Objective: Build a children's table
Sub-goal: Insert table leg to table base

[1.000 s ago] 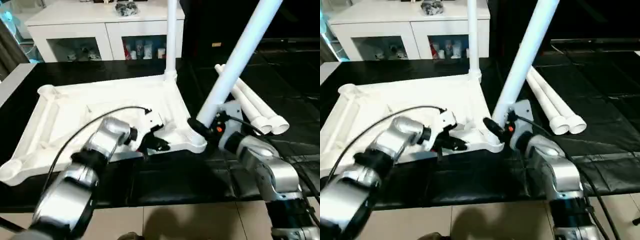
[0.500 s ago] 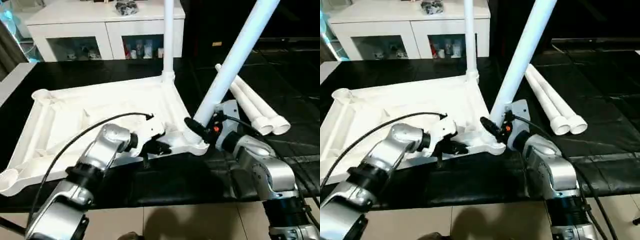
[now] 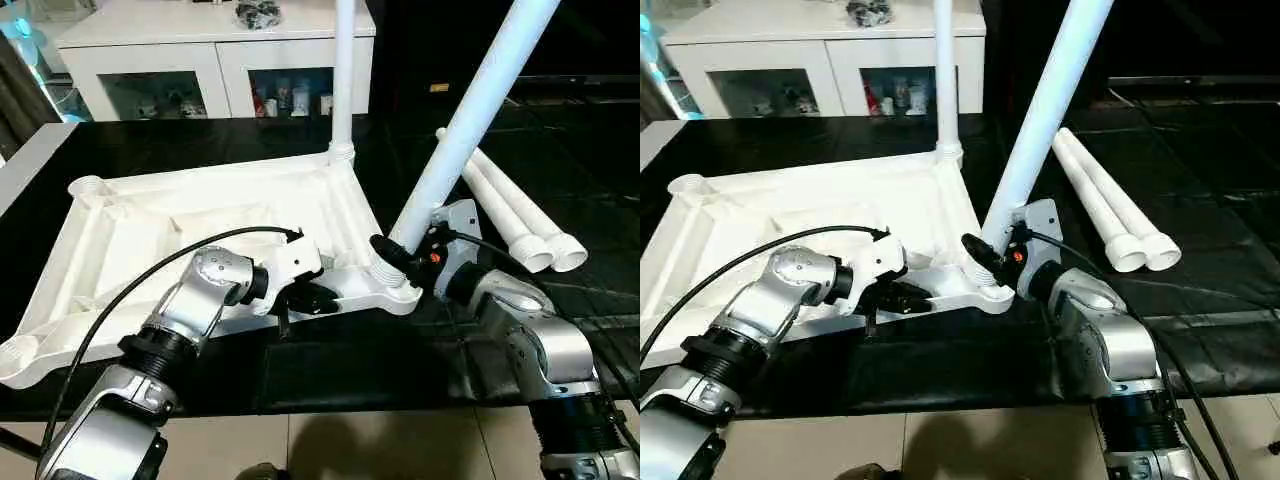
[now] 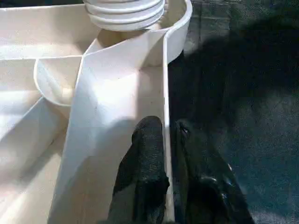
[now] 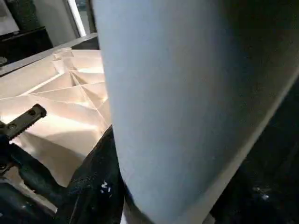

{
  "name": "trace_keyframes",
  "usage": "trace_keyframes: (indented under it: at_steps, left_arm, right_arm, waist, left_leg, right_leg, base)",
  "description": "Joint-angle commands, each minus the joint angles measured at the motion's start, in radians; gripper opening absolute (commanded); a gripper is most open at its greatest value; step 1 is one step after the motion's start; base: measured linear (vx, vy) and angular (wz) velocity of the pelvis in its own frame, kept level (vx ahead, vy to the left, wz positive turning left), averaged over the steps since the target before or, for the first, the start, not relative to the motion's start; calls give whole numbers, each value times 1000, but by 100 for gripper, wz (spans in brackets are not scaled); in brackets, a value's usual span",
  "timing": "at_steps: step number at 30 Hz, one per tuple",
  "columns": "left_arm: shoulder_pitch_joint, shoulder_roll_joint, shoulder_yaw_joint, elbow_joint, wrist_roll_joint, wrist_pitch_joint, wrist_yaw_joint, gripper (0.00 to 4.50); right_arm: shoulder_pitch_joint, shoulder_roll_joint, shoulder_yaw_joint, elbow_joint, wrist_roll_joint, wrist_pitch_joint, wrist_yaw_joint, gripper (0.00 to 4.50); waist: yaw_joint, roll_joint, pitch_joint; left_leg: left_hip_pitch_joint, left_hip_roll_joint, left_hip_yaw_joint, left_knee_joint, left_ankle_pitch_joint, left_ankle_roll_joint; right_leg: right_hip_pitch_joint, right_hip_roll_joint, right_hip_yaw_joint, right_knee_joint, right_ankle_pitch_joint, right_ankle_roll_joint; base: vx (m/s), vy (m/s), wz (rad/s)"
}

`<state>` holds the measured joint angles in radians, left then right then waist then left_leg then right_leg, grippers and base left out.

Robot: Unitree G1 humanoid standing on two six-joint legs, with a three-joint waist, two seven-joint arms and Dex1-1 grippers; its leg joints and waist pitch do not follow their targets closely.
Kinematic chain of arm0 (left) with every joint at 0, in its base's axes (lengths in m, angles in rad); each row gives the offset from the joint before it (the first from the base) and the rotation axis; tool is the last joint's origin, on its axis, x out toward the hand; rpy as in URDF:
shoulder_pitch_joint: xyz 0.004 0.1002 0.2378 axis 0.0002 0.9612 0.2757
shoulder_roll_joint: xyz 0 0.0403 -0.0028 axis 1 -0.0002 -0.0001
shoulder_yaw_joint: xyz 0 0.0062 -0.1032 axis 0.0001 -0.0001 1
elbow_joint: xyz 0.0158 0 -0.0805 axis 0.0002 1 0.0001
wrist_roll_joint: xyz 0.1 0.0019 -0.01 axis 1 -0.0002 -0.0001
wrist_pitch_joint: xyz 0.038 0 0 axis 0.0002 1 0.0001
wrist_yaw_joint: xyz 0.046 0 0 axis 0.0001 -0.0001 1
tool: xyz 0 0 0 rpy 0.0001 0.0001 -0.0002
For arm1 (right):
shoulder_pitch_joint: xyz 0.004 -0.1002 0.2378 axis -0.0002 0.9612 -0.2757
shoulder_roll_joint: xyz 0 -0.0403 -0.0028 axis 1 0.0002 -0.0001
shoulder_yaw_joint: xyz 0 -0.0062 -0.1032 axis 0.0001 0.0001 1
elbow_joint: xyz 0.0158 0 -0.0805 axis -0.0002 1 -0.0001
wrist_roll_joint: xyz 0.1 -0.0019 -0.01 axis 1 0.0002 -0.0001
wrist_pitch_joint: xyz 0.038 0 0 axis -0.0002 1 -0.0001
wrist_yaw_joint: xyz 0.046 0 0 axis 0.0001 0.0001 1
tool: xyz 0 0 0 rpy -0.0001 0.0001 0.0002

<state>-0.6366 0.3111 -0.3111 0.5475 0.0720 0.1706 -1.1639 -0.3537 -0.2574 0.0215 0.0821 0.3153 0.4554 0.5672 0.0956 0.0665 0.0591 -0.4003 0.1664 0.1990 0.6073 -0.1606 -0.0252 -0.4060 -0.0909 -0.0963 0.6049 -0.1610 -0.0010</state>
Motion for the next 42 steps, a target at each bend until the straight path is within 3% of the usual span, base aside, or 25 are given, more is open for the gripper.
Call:
trace_keyframes:
  at_steps: [1,5,9,15,27,37,42]
  left_arm:
    - [-22,6,1,21,1,-18,5,55]
    - [-29,3,1,39,1,-28,10,55]
    - [-30,6,-11,45,10,-43,6,9]
    - [-26,16,-30,47,23,-65,-8,0]
    - [-32,44,-47,62,36,-108,-32,0]
    - [-63,78,-16,112,25,-103,-30,0]
    - [-79,99,-6,147,23,-117,-26,0]
  right_arm:
    - [-5,-3,6,-6,-2,-13,6,194]
    - [-3,-4,7,-6,-3,-15,8,194]
    - [0,-5,9,-4,-4,-16,9,194]
    - [1,-7,12,2,-10,-19,18,194]
    - [7,-53,60,30,-62,-60,69,194]
    - [-17,-85,69,68,-9,-12,185,194]
    - [-39,-81,70,110,-21,-46,194,194]
  waist:
    - [4,-13,-75]
    - [4,-13,-74]
    - [3,-13,-73]
    - [6,-16,-75]
    - [8,-20,-72]
    - [9,-28,-73]
    - [8,-29,-71]
  left_leg:
    - [30,68,-44,-84,-333,2]
    - [30,68,-44,-84,-335,3]
    - [32,69,-45,-85,-348,-2]
    - [31,70,-44,-85,-332,2]
    - [32,68,-42,-84,-337,1]
    - [33,71,-44,-85,-352,3]
    - [34,69,-44,-84,-357,-3]
  right_leg:
    - [39,-85,60,-86,-356,-168]
    - [38,-85,59,-87,-365,-170]
    - [37,-85,59,-90,-388,-163]
    - [37,-85,60,-86,-367,-166]
    - [36,-87,61,-90,-400,-157]
    - [37,-88,59,-89,-400,-168]
    - [35,-89,59,-92,-427,-163]
  base:
    - [0,0,0]
    - [0,0,0]
    - [0,0,0]
    - [0,0,0]
    - [0,0,0]
    - [0,0,0]
    - [0,0,0]
